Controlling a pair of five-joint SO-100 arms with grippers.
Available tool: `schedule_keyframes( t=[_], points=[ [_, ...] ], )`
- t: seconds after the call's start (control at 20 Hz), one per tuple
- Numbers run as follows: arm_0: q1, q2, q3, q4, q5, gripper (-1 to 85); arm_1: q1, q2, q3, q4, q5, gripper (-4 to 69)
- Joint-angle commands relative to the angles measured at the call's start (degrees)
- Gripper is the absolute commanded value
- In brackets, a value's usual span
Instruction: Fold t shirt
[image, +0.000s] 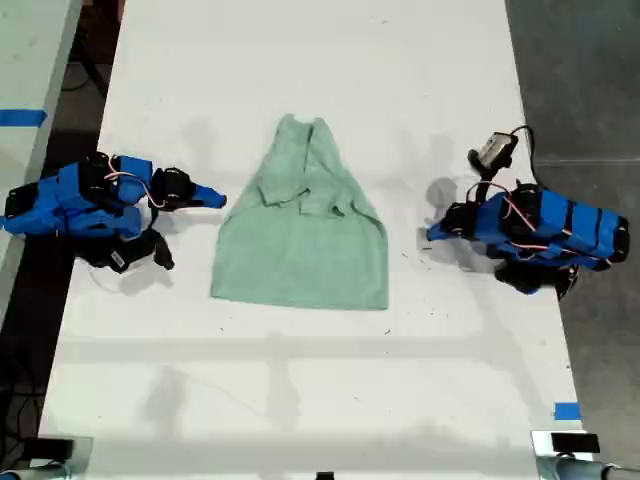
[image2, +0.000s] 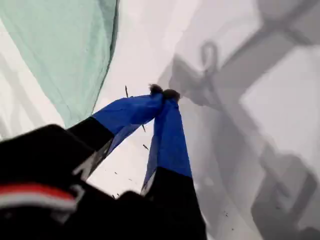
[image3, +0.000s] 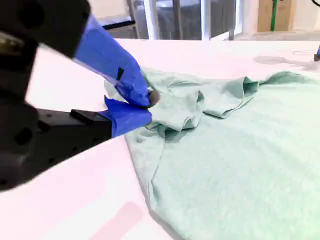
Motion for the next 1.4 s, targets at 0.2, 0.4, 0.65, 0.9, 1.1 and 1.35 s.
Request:
schedule_keyframes(
  t=[0.2,0.4,0.65,0.9,1.1,1.35],
  points=[
    [0.53,0.35,0.62,0.26,-1.32,0.0,-2.29,0.53,1.76,0.00,3.60,-0.4],
    [0.53,0.35,0.62,0.26,-1.23,0.0,-2.02,0.53,1.76,0.00,3.78,-0.4],
    [0.44,0.35,0.62,0.26,-1.32,0.0,-3.52,0.44,2.29,-9.67,5.54,-0.2],
    [0.00,0.35,0.62,0.26,-1.23,0.0,-4.39,-23.99,-20.65,-10.11,11.51,-0.3],
    [0.26,0.35,0.62,0.35,-1.32,0.0,-7.82,-72.86,-53.53,-9.23,11.87,-0.2],
    [0.44,0.35,0.62,0.44,-1.23,0.0,-11.43,-99.93,-70.84,-8.79,14.41,16.7]
  ],
)
